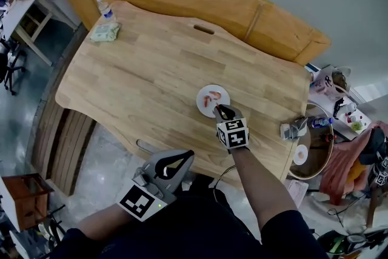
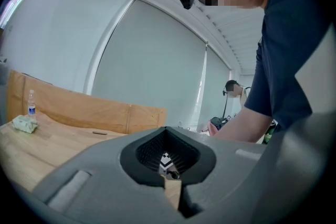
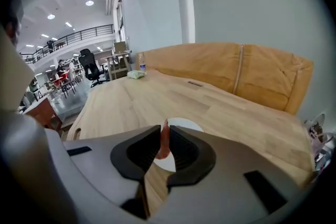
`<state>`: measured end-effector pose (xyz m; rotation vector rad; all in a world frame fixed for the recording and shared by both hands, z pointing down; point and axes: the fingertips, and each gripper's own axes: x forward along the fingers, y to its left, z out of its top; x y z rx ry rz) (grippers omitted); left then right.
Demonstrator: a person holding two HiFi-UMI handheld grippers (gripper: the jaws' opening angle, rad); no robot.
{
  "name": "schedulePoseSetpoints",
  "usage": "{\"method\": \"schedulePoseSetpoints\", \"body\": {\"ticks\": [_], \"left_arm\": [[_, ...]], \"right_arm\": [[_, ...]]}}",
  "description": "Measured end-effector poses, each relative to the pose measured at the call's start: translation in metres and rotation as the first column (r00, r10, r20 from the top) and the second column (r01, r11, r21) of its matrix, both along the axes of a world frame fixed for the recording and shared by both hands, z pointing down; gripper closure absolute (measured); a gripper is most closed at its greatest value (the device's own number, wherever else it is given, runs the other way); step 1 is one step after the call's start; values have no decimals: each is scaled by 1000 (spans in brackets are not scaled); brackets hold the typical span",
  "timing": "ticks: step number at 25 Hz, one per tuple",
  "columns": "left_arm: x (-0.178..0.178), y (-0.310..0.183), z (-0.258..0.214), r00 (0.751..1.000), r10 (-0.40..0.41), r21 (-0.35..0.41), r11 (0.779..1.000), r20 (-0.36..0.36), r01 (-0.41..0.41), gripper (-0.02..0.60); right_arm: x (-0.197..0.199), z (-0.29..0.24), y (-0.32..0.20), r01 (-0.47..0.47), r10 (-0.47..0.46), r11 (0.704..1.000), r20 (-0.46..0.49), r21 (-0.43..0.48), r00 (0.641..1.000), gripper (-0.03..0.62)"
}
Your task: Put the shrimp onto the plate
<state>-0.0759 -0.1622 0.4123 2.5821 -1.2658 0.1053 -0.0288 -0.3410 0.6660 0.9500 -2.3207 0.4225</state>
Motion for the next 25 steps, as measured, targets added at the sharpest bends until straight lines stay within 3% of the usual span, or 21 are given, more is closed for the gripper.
{"method": "schedulePoseSetpoints", "body": {"ticks": [5,13,25], "left_arm": [[-12,-3,7,999,-42,-27,999,9,42,578],[-23,1,19,996,-83,-53,995,34,85,577],[-38,5,27,991,-130,-84,988,37,132,578]], "right_arm": [[0,35,-16,-6,3,999,-67,-43,998,534],[-4,78,-31,51,-66,995,-181,-89,981,534],[-9,100,-38,74,-103,989,-243,-126,965,533]]}}
